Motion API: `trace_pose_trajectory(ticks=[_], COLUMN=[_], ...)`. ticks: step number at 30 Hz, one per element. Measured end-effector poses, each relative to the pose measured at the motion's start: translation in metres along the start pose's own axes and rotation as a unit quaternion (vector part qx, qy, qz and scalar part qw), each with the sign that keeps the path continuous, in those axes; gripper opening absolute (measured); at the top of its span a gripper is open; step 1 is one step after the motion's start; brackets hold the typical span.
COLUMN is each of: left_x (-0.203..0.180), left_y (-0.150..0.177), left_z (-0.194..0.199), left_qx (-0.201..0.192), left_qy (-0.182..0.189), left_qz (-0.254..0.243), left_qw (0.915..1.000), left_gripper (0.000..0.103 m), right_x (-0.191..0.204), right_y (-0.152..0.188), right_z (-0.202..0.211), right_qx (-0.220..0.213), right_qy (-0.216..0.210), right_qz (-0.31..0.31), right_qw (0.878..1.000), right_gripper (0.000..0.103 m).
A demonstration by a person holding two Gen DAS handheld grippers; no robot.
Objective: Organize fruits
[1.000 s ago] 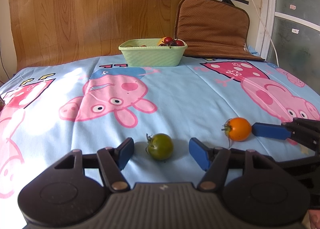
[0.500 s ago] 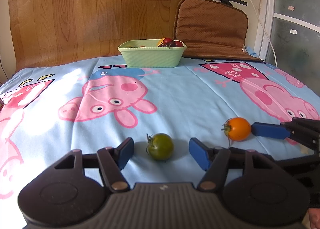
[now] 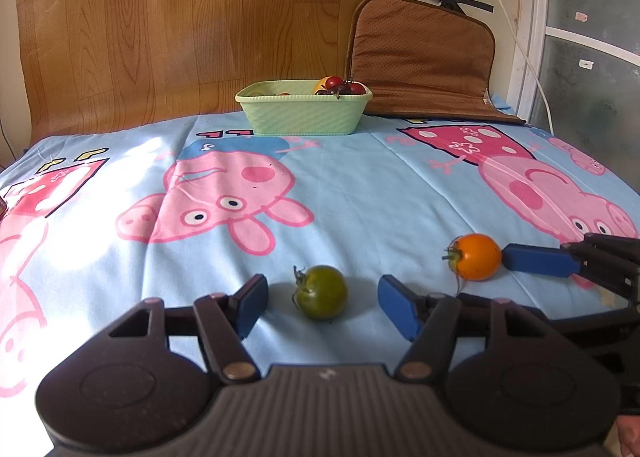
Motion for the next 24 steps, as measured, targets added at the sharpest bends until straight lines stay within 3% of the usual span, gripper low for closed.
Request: trace_pose_trajectory(ticks=[24], left_x=[-0.0003], left_y=[-0.0013], left_z=[0.0001], left_qx=[0.000], left_qy=[0.002], left_qz=[0.001], left_qw=[1.0000], left_gripper=[0.063], right_x=[-0.0015], right_y=[-0.0005], right_z=[0.0008], right_qx=[-0.008], right_qy=[0.009], right_qz=[-0.002], right_qw=[1.000], right_gripper=[0.063])
Point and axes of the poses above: each gripper's, at about its wrist camera, not at the fingertips, and z roughly against the way its jaws point, x to its left, y to its underside, the point moved 5 cm from there along -z, roughly the way its jaws point, and after that the axes turned 5 degrees about z, right-handed, at the moved point
